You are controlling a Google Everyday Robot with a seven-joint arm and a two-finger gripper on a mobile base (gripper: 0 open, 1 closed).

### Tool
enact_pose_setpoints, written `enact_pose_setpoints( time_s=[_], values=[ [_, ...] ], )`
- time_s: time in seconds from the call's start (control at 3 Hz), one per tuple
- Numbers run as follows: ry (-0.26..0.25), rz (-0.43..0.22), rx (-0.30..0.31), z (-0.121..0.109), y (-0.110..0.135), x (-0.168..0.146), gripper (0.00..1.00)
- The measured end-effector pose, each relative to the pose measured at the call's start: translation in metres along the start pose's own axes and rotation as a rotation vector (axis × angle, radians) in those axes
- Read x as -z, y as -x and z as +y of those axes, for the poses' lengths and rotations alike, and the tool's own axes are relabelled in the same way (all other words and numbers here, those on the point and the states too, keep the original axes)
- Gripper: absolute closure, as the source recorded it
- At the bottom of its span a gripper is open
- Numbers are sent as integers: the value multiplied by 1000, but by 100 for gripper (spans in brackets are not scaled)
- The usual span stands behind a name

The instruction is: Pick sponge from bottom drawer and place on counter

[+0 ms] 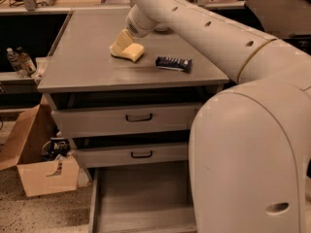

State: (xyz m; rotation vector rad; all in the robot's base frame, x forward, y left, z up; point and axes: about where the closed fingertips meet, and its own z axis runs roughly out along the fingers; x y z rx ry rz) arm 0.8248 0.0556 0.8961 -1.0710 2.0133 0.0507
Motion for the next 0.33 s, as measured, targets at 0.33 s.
enact_pose_setpoints(
  time_s=[0.33],
  values=[
    [0,0,0,0,0,0,0]
  ],
)
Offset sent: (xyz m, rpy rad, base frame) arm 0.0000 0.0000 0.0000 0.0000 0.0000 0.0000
